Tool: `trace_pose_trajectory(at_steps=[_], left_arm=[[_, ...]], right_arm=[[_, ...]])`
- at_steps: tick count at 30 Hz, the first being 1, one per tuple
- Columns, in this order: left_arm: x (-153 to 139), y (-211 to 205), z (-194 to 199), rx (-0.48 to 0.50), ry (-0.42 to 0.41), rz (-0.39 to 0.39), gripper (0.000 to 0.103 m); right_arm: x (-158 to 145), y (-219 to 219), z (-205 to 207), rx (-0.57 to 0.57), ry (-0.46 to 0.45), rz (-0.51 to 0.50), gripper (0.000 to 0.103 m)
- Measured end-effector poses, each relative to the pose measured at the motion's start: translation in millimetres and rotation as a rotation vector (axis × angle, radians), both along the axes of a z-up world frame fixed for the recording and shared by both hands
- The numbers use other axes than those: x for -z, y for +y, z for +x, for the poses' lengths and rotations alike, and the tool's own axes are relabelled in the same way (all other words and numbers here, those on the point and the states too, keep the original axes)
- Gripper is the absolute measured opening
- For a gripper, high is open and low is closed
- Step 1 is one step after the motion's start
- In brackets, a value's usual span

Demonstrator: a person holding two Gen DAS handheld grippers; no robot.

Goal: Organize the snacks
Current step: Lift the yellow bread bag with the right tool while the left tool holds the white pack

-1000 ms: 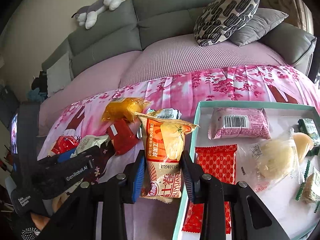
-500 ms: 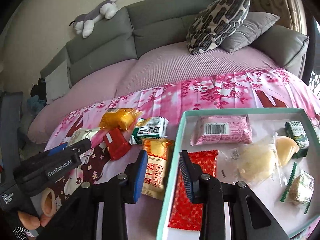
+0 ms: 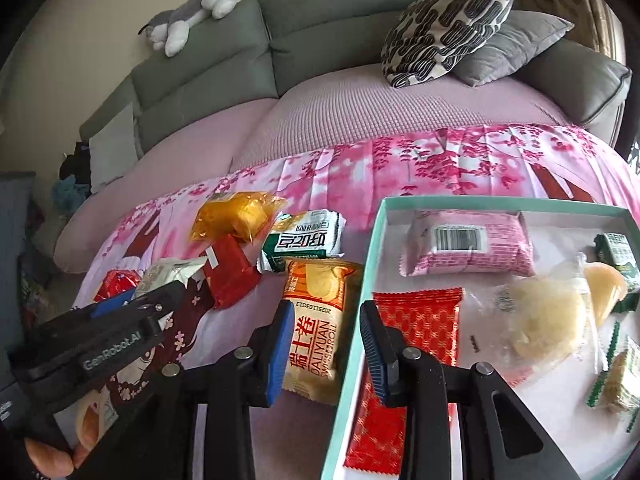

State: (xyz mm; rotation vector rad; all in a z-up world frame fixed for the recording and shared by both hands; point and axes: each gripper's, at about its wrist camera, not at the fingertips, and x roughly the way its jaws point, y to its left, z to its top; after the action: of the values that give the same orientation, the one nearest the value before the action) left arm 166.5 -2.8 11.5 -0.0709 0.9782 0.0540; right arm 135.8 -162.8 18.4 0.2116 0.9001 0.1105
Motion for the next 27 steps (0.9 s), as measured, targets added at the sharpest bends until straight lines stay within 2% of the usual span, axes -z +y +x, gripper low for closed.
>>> trace_pose_trajectory(at_steps=[1,2,15,27], left_arm=[[0.0,0.4,-0.1,0.001,-0.002,-0.003,0.054],[0.3,0.9,0.2,0.001,-0.003,-0.004,0.054],[11.7,-0.1,3.8,0.014,0.011,-0.017,0.054],[13.1,5.1,2.8,0.002,0.002,-0.031,0.054]], right_arm=[[0.4,1.3,0.4,-0.002,-0.002,-0.001,0.049],[1.4,2.8,1.3,-0.007,-0.002,-0.003,0.050],[13.9,19.9,8.1,-0.031,0.011,-0.109,0.056],[6.2,25.2,4.6,-0.051,-0.020,-0.092,0.055]])
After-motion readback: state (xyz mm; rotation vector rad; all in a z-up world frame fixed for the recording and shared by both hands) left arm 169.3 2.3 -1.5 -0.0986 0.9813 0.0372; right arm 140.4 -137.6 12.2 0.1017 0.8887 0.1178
